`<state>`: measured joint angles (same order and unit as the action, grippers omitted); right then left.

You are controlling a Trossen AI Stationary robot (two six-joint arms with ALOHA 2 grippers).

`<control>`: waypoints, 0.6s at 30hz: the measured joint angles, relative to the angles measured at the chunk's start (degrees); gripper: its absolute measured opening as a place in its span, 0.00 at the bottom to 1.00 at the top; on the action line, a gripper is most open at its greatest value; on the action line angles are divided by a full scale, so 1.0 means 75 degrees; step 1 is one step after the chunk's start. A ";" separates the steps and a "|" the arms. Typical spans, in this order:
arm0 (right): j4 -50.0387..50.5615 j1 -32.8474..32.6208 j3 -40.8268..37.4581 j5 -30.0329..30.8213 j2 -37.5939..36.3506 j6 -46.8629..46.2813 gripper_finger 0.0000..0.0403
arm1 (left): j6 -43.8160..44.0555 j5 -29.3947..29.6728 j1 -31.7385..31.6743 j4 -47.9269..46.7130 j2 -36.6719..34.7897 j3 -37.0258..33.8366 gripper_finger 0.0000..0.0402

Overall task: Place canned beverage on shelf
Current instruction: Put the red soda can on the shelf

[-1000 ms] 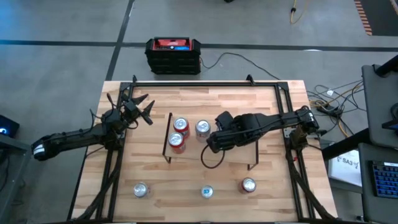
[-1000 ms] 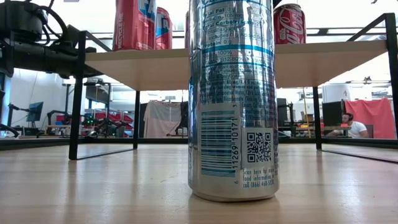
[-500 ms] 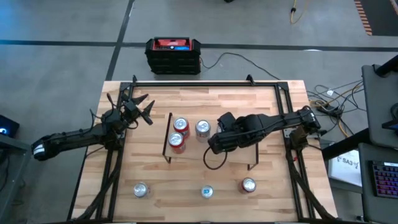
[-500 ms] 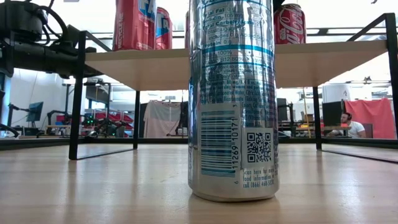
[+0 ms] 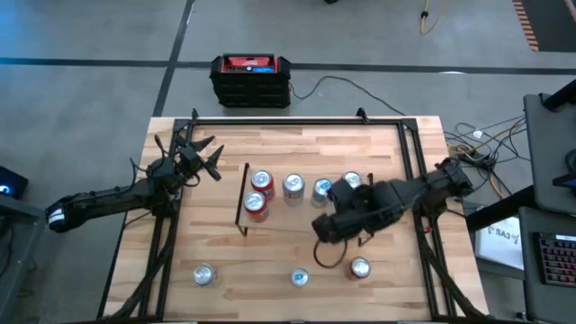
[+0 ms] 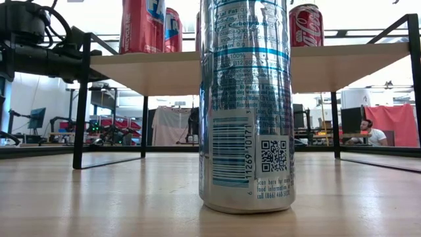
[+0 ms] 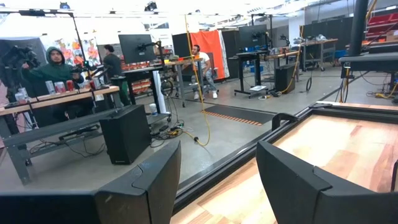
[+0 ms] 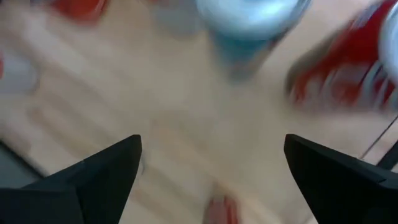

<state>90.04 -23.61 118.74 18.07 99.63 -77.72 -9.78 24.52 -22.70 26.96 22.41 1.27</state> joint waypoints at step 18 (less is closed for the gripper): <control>-0.0175 -0.3077 -0.1228 -0.0817 0.0181 -0.5346 0.95 | 0.0000 -0.0001 -0.0001 0.0001 0.0000 0.0000 0.49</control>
<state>88.73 -46.69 109.53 11.94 100.99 -117.82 -9.78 24.51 -22.71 26.97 22.41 1.27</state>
